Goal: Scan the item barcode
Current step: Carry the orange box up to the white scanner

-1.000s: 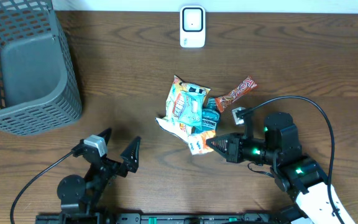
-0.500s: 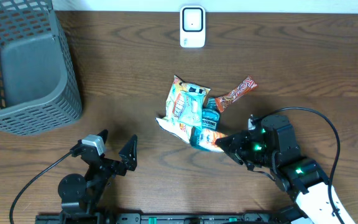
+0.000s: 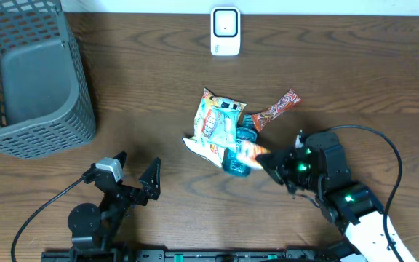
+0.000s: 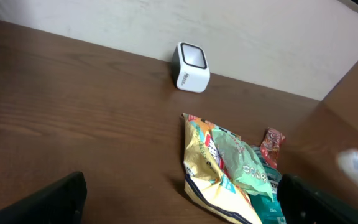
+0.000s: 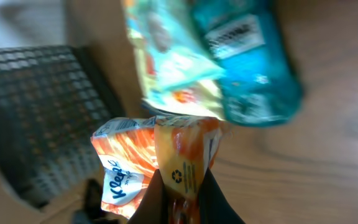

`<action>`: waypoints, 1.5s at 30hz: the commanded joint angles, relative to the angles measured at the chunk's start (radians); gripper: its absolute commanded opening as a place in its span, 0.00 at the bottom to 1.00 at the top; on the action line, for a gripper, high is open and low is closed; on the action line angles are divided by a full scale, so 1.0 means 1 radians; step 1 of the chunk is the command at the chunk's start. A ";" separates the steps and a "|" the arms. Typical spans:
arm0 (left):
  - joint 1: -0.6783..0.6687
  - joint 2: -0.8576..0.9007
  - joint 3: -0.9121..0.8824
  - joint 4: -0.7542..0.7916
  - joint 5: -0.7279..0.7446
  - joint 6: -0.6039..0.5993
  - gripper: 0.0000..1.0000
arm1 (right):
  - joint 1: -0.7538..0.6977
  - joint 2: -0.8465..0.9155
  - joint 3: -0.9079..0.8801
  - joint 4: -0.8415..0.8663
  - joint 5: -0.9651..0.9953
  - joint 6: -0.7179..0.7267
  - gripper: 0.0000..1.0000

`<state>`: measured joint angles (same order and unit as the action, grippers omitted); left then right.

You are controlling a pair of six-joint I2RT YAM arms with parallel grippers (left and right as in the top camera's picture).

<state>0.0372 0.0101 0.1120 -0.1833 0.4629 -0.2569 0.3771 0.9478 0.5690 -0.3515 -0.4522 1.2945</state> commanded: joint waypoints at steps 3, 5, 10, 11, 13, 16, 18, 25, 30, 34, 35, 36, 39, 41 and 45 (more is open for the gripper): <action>-0.003 -0.006 0.010 0.000 -0.011 0.013 0.98 | -0.005 0.133 0.007 0.276 -0.102 0.185 0.02; -0.003 -0.006 0.010 0.000 -0.011 0.013 0.98 | -0.006 0.218 0.007 0.415 -0.111 0.251 0.02; -0.003 -0.006 0.010 0.000 -0.011 0.013 0.98 | -0.054 0.463 0.013 0.764 -0.163 0.405 0.01; -0.003 -0.006 0.010 0.000 -0.011 0.013 0.98 | -0.062 0.499 0.021 0.810 -0.173 0.420 0.02; -0.003 -0.006 0.010 0.000 -0.011 0.013 0.98 | -0.081 0.600 0.064 0.901 -0.195 0.466 0.02; -0.003 -0.006 0.010 0.000 -0.011 0.013 0.98 | -0.103 0.731 0.183 0.924 -0.225 0.508 0.01; -0.003 -0.006 0.010 0.000 -0.011 0.013 0.98 | -0.108 0.814 0.293 0.924 -0.253 0.508 0.02; -0.003 -0.006 0.010 0.000 -0.011 0.013 0.98 | -0.127 1.079 0.713 0.755 -0.265 0.517 0.02; -0.003 -0.006 0.010 0.000 -0.011 0.013 0.98 | -0.140 1.255 1.005 0.653 -0.253 0.515 0.02; -0.003 -0.006 0.010 0.000 -0.011 0.013 0.98 | -0.141 1.383 1.205 0.586 -0.230 0.532 0.02; -0.003 -0.006 0.010 0.000 -0.011 0.013 0.98 | -0.141 1.412 1.246 0.570 -0.227 0.535 0.02; -0.003 -0.006 0.010 0.000 -0.011 0.013 0.98 | -0.141 1.434 1.277 0.555 -0.224 0.542 0.02; -0.003 -0.006 0.010 0.000 -0.011 0.013 0.98 | -0.143 1.495 1.360 0.519 -0.208 0.554 0.02; -0.003 -0.006 0.010 0.000 -0.011 0.013 0.98 | -0.146 1.508 1.374 0.494 -0.188 0.557 0.02; -0.003 -0.006 0.010 0.000 -0.011 0.013 0.98 | -0.150 1.508 1.374 0.428 -0.133 0.510 0.02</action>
<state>0.0372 0.0101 0.1120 -0.1833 0.4568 -0.2569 0.2386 2.4462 1.9160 0.0937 -0.6422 1.8332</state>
